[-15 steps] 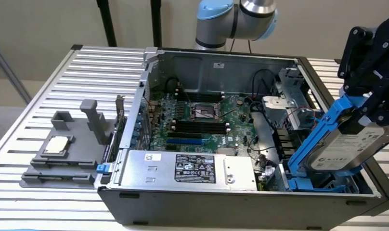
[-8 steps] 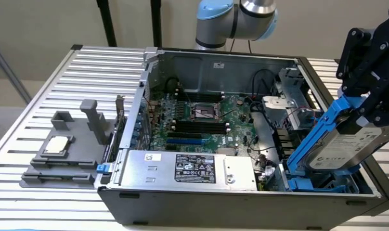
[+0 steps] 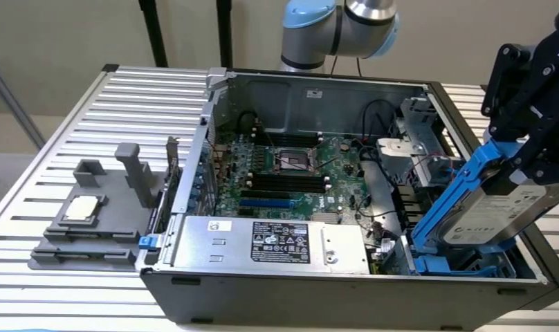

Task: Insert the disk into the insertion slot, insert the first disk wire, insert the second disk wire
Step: 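Insert the disk into the insertion slot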

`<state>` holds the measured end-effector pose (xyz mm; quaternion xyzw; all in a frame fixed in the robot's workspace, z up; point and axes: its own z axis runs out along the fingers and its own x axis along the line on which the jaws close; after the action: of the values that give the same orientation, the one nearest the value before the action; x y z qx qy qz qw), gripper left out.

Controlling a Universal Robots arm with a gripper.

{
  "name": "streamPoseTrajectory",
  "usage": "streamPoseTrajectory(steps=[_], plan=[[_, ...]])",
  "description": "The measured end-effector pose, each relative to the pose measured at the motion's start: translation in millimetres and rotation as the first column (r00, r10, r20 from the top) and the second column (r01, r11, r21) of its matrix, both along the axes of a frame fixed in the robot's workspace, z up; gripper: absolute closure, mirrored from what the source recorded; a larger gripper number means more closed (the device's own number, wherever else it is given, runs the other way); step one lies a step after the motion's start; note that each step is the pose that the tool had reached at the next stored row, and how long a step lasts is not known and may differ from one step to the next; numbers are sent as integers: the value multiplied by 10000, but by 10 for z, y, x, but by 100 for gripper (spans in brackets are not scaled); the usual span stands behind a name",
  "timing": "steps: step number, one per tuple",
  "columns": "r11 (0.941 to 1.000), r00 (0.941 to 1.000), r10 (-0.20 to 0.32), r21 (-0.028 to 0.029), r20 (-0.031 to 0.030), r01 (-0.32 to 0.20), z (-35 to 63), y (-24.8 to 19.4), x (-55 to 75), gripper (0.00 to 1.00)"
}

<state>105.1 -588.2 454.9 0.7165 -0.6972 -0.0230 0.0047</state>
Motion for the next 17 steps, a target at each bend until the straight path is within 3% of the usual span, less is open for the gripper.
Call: streamPoseTrajectory(steps=[7,17], plan=[[10000,10000,-7,50,0,7,-27,0,11,67],[9998,10000,-8,178,-5,8,-52,-13,13,67]])
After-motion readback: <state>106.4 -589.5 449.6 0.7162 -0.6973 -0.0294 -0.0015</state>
